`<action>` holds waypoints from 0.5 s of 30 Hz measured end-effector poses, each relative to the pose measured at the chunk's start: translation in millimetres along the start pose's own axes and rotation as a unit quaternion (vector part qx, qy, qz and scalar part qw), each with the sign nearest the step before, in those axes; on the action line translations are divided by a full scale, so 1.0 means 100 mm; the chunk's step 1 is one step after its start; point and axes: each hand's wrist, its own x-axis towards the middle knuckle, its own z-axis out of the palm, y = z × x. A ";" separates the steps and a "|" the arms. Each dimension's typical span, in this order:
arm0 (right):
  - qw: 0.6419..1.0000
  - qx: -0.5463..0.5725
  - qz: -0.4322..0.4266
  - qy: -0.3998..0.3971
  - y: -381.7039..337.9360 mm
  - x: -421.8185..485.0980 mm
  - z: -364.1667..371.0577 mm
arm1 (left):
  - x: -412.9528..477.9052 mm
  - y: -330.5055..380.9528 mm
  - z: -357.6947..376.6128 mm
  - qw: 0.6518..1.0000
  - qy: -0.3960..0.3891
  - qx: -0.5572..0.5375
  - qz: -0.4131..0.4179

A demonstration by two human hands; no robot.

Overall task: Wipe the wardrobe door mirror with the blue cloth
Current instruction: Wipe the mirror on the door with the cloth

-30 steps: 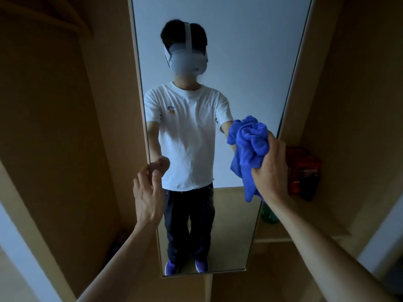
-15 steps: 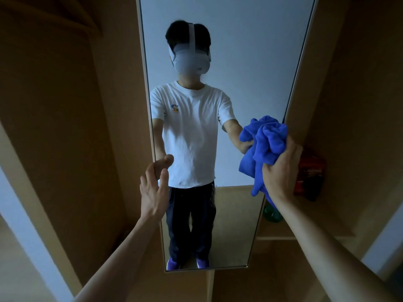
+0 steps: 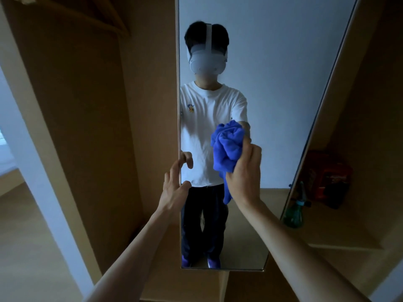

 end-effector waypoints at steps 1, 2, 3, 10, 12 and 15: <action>1.000 -0.014 -0.026 0.005 -0.07 -0.03 0.07 | 0.01 -0.01 -0.02 1.000 -0.004 -0.007 -0.010; 0.998 -0.029 -0.047 0.010 -0.13 -0.04 0.15 | 0.00 -0.02 -0.04 0.999 -0.005 -0.012 -0.029; 0.998 -0.030 -0.053 0.007 -0.18 -0.06 0.21 | 0.00 -0.03 -0.06 0.999 -0.008 -0.015 -0.049; 0.991 -0.058 -0.098 -0.065 -0.51 -0.20 0.51 | -0.03 -0.02 -0.13 0.997 -0.011 -0.032 -0.074; 0.986 -0.076 -0.114 -0.094 -0.52 -0.16 0.45 | -0.05 -0.02 -0.17 0.996 -0.016 -0.041 -0.075; 0.964 -0.141 -0.195 -0.113 -0.46 0.02 0.21 | -0.02 -0.10 -0.22 0.995 -0.038 -0.058 -0.072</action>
